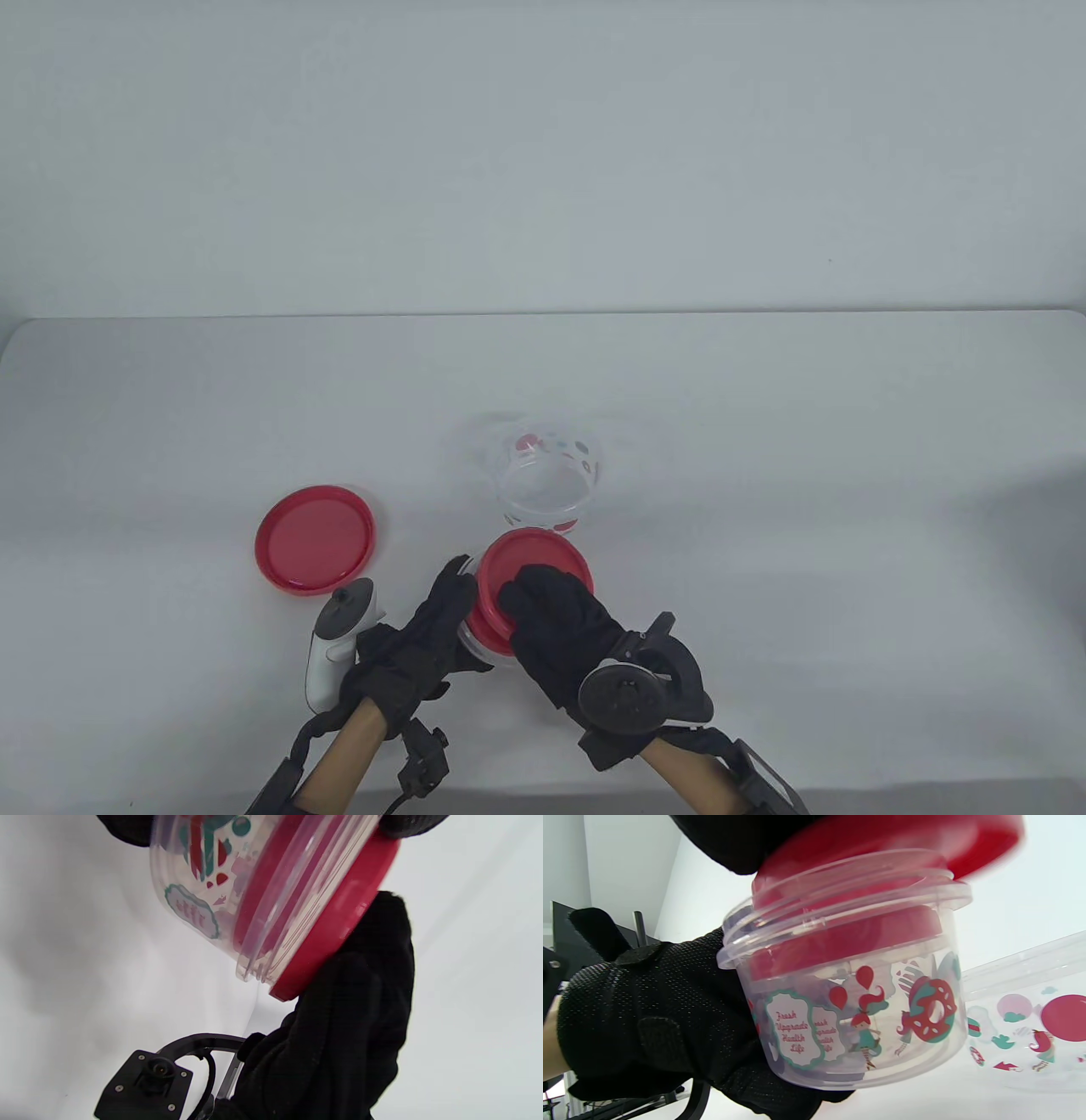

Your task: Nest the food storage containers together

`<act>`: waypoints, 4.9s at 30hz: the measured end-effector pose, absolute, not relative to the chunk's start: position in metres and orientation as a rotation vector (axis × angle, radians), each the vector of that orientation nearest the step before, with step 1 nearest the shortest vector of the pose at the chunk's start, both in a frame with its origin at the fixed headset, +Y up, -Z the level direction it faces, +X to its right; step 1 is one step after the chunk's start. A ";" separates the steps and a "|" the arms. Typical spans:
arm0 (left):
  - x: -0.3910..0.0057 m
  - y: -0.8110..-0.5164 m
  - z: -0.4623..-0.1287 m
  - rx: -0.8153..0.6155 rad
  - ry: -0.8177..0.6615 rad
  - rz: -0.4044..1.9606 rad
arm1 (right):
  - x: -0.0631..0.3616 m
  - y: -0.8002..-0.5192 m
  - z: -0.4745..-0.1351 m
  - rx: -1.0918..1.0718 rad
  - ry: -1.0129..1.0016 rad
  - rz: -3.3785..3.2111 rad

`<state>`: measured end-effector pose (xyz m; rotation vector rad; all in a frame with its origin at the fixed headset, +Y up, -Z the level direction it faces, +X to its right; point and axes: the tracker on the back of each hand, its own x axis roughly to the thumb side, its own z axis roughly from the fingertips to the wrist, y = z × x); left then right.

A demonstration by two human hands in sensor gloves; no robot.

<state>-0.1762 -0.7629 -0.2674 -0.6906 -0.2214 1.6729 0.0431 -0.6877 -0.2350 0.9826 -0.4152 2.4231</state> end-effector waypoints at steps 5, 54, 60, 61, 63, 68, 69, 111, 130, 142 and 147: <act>-0.172 -0.763 -0.267 -0.702 -0.245 1.638 | 0.046 -0.688 -0.238 0.985 -0.296 2.471; -0.163 -0.756 -0.257 -0.716 -0.353 1.982 | 0.056 -0.714 -0.254 0.822 0.087 1.889; -0.164 -0.759 -0.258 -0.815 -0.358 1.981 | 0.060 -0.709 -0.258 0.917 0.100 1.944; -0.164 -0.758 -0.258 -0.815 -0.362 1.976 | 0.060 -0.709 -0.259 0.919 0.118 1.936; -0.163 -0.757 -0.257 -0.798 -0.365 1.959 | 0.060 -0.710 -0.258 0.898 0.111 1.941; -0.164 -0.750 -0.258 -0.678 -0.386 1.848 | 0.062 -0.711 -0.257 0.756 0.091 1.984; -0.166 -0.749 -0.258 -0.649 -0.380 1.807 | 0.064 -0.711 -0.258 0.749 0.075 2.023; -0.157 -0.773 -0.264 -0.780 -0.382 2.101 | 0.083 -0.737 -0.277 0.307 0.295 1.742; -0.196 -0.723 -0.273 -0.154 -0.273 1.203 | 0.099 -0.675 -0.337 -0.024 -0.181 2.128; -0.201 -0.711 -0.274 -0.035 -0.197 0.742 | 0.073 -0.682 -0.393 -0.264 -0.232 2.284; -0.205 -0.717 -0.279 -0.070 -0.174 0.802 | 0.063 -0.695 -0.408 -0.354 -0.137 2.441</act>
